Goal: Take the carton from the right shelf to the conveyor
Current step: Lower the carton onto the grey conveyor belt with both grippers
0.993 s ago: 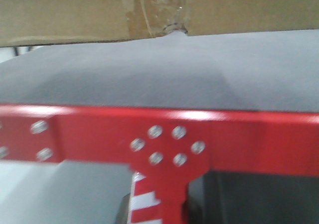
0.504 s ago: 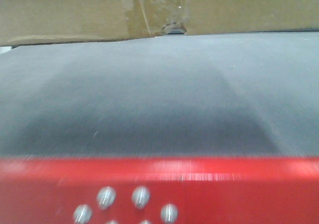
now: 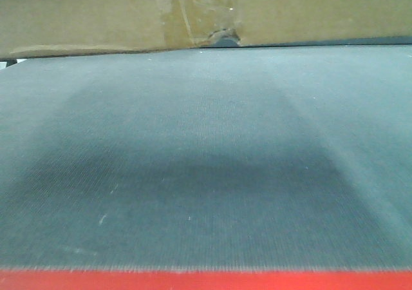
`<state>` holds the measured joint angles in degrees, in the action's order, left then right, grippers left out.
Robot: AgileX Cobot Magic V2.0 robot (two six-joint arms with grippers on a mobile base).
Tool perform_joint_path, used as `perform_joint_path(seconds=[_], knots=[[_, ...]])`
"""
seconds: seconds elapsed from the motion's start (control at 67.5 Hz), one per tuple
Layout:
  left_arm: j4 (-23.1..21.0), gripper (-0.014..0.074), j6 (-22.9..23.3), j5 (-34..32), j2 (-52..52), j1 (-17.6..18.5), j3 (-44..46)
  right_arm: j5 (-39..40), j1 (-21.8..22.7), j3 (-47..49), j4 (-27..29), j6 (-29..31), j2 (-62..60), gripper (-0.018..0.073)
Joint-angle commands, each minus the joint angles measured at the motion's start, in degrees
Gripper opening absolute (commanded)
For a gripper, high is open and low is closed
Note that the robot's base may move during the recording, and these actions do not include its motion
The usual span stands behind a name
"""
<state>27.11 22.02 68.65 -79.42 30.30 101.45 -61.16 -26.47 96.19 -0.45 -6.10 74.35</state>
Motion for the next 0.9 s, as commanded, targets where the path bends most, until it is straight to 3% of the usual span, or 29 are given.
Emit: perform_joint_path(seconds=[0.0, 0.889], knots=[[2.1, -0.0018, -0.8, -1.2, 0.3, 0.3, 0.2, 2.9, -0.5, 0.4, 2.3, 0.7, -0.7, -0.0066], [2.1, -0.0018, -0.8, -1.2, 0.3, 0.3, 0.2, 2.9, -0.5, 0.4, 2.3, 0.7, -0.7, -0.0066]])
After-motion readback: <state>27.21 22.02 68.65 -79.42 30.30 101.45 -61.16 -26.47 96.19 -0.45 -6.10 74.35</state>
